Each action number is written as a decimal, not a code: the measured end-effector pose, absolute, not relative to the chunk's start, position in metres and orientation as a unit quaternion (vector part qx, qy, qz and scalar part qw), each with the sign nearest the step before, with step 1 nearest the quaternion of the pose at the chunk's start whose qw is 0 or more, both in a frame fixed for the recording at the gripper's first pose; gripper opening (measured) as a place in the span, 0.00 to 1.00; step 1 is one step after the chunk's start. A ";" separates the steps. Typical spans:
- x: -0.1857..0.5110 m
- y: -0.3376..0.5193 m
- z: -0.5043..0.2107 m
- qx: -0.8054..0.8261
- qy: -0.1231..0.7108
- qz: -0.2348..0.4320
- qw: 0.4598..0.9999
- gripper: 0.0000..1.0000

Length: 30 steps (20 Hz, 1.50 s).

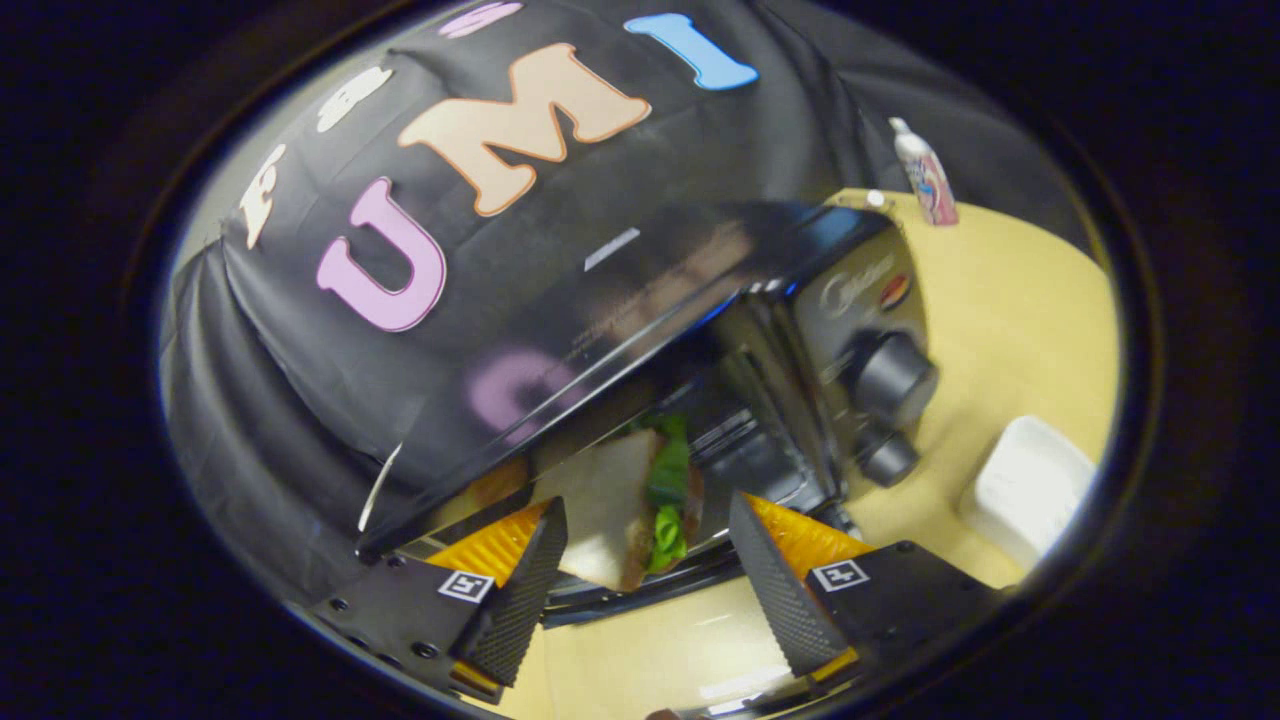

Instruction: Open the toaster oven, put the food inside, and close the toaster oven door.

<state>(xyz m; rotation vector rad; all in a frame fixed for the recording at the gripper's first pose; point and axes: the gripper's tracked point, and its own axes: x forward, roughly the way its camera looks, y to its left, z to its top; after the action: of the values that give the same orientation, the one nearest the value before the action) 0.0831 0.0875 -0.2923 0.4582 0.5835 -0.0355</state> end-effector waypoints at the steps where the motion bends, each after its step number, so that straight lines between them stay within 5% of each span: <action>1: 0.072 0.078 -0.288 0.208 0.286 -0.021 0.935 0.99; 8: -0.007 0.031 -0.259 0.127 0.285 -0.026 0.950 0.99; 15: -0.077 0.029 -0.308 0.056 0.389 -0.005 0.919 1.00; 30: -0.097 0.040 -0.381 -0.014 0.500 0.027 0.865 0.99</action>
<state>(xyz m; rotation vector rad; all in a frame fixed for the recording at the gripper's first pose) -0.0972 0.0398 -0.3810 -0.0289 1.0484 0.0571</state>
